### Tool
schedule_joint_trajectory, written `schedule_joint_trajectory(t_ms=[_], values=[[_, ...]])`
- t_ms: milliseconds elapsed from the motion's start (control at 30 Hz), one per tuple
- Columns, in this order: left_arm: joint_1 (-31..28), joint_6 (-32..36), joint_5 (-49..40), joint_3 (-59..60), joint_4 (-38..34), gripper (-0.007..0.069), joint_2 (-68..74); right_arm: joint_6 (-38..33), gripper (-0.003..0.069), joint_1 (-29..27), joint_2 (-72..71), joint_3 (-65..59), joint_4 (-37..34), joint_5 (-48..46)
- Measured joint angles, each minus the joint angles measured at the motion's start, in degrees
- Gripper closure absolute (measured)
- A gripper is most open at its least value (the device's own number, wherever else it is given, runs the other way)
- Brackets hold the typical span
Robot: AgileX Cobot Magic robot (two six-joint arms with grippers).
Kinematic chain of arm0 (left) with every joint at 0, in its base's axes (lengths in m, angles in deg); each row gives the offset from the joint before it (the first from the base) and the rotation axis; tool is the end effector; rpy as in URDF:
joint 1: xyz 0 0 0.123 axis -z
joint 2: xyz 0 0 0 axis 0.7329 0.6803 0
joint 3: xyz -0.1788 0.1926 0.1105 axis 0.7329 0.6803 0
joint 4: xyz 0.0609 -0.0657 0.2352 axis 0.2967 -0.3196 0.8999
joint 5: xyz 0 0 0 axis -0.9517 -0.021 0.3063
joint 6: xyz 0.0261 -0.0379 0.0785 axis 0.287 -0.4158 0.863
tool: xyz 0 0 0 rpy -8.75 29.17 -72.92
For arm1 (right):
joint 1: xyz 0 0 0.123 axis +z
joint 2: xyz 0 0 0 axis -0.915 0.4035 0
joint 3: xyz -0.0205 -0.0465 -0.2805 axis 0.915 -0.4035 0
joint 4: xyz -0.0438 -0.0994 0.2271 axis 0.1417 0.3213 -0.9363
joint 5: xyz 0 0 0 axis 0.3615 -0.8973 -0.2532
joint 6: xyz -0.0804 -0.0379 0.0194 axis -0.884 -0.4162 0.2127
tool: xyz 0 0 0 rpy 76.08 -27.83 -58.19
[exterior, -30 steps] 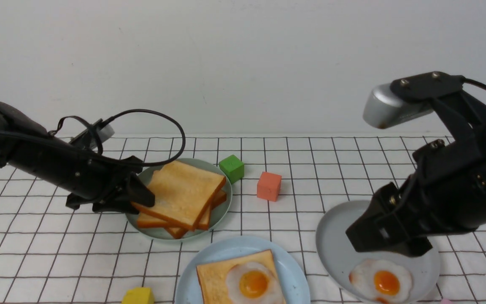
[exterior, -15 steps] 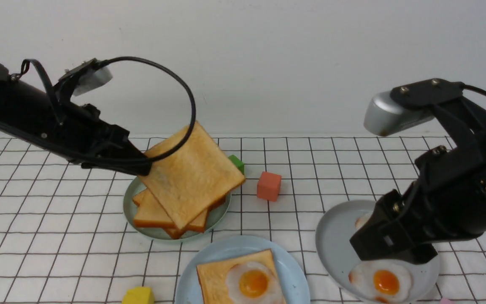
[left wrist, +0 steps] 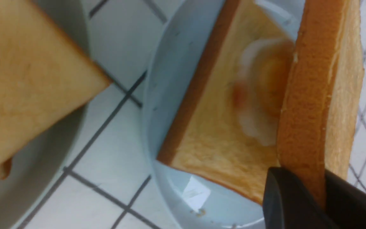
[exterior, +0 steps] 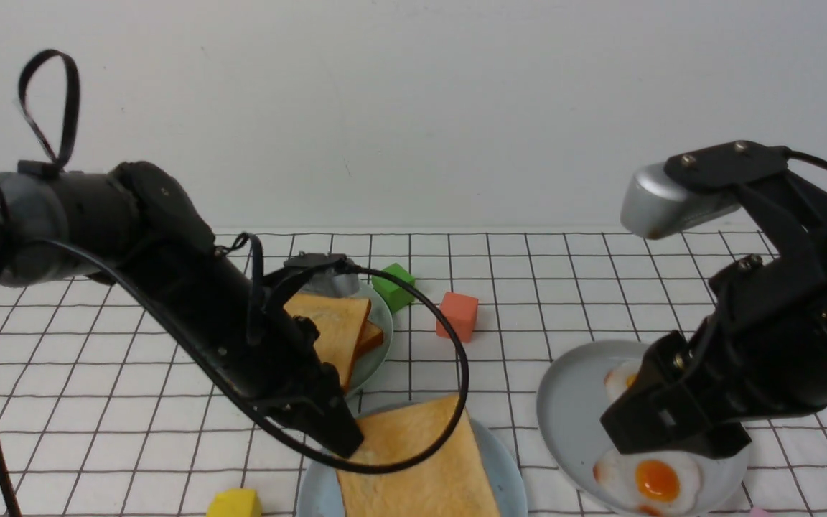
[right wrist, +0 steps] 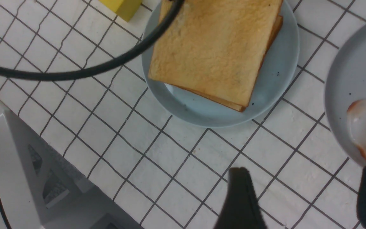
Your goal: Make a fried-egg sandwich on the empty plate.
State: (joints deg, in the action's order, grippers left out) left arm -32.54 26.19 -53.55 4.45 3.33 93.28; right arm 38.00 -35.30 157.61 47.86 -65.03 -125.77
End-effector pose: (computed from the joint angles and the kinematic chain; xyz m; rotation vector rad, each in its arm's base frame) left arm 0.3278 -0.1389 0.1840 0.9917 2.7073 -0.8864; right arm 0.1864 0.1421 0.3510 -0.8030 2.5541 0.5667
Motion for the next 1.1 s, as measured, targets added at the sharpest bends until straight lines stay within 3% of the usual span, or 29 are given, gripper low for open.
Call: schedule_joint_trajectory(t_ms=[167, 233, 300, 367, 400, 433, 567, 700, 867, 1033, 1100], values=[[0.3, -2.3, 1.3, 0.0, 1.2, 0.0526, 0.8, 0.0, 0.0192, 0.0, 0.0, 0.0, 0.1, -0.6], [0.3, -3.9, 1.3, 0.0, 1.6, 0.0448, 0.3, 0.1, 0.027, 0.0, 0.0, 0.0, 1.1, -1.4], [0.3, -6.1, 1.3, 0.0, 2.3, 0.0369, -0.7, 1.5, 0.0395, 0.0, -0.1, 0.0, 2.8, -2.3], [0.3, -11.2, 1.1, -0.2, 3.7, 0.0274, -2.3, 4.0, 0.0536, 0.0, -0.6, 0.0, 5.3, -3.3], [0.3, -11.9, 1.1, -0.3, 3.9, 0.0265, -2.4, 4.3, 0.0551, 0.0, -0.7, 0.0, 5.6, -3.4], [0.3, -16.8, 0.6, -1.1, 5.5, 0.0207, -3.6, 6.3, 0.0629, 0.0, -1.6, -0.1, 7.6, -4.0], [0.3, -29.1, -3.0, -5.4, 9.3, 0.0092, -7.0, 11.6, 0.067, 0.0, -7.3, -2.3, 11.7, -3.0], [0.3, -32.1, -7.5, -8.2, 9.7, 0.0072, -9.4, 14.1, 0.067, 0.0, -14.7, -8.5, 13.3, 2.5], [0.4, -33.7, -9.7, -9.2, 9.2, 0.0081, -17.0, 15.2, 0.067, 0.0, -28.5, -23.3, 14.0, 17.0], [0.4, -38.7, -10.4, -7.6, 9.2, 0.0155, -30.0, 15.5, 0.067, 0.0, -44.6, -40.1, 13.9, 32.9], [0.4, -40.6, -10.8, -5.1, 9.2, 0.0218, -36.2, 15.5, 0.067, 0.0, -49.6, -45.5, 14.4, 39.4]])
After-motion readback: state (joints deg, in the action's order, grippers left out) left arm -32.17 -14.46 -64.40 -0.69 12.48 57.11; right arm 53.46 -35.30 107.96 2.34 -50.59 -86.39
